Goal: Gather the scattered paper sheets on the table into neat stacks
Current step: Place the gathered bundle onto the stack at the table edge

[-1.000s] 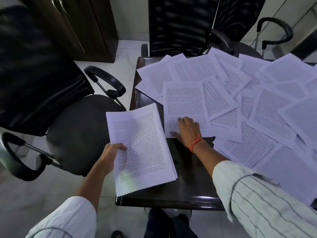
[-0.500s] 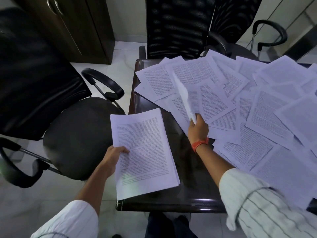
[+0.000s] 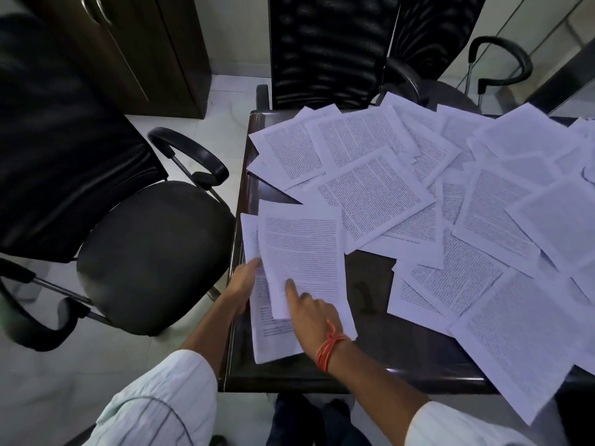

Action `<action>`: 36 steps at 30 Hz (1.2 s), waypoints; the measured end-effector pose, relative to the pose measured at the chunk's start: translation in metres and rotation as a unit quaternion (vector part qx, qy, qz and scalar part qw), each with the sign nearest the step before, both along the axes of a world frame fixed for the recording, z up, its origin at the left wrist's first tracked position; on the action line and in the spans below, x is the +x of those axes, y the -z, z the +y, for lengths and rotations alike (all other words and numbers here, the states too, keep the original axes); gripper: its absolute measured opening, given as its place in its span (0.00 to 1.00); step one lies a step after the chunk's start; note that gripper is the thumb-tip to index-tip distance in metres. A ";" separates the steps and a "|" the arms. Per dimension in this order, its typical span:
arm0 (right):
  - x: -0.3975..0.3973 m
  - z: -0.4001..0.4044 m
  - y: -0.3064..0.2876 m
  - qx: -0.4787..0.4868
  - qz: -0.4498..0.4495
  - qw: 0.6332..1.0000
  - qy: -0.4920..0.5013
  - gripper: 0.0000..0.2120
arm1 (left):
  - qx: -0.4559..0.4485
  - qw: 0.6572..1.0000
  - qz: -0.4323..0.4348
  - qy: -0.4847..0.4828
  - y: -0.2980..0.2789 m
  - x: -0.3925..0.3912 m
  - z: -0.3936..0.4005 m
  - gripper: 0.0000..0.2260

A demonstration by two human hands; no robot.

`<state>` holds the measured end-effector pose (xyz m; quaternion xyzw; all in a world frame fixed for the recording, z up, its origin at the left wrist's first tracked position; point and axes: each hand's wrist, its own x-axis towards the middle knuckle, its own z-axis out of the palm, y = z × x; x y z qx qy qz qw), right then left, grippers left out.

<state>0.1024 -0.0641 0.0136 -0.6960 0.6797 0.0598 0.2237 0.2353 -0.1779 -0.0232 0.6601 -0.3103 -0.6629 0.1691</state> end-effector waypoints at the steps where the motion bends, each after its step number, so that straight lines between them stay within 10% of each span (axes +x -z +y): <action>1: 0.002 0.002 0.005 0.002 0.007 1.000 -0.011 0.31 | -0.009 1.000 0.019 -0.009 -0.002 -0.002 0.000 0.22; 4: 0.007 0.006 0.014 0.017 0.020 0.999 -0.046 0.33 | -0.024 0.993 0.116 -0.009 -0.004 -0.003 0.000 0.31; 12: -0.025 -0.005 -0.005 0.104 -0.222 0.967 0.074 0.43 | -0.019 0.999 0.030 0.011 0.001 0.005 0.001 0.08; 15: -0.053 -0.027 -0.017 -0.104 -0.295 0.901 0.301 0.38 | -0.049 0.995 0.086 0.018 -0.018 0.014 -0.003 0.09; 19: -0.087 -0.055 -0.036 -0.046 -0.475 0.750 0.459 0.31 | -0.143 0.980 0.130 0.053 -0.054 0.014 -0.012 0.16; 27: -0.076 -0.019 -0.079 -0.313 -0.485 0.729 0.368 0.16 | -0.294 0.934 0.198 0.036 -0.090 -0.001 -0.003 0.15; 36: -0.075 -0.012 -0.035 -0.246 -0.445 0.769 0.388 0.21 | -0.308 0.936 0.167 0.033 -0.064 -0.006 0.017 0.20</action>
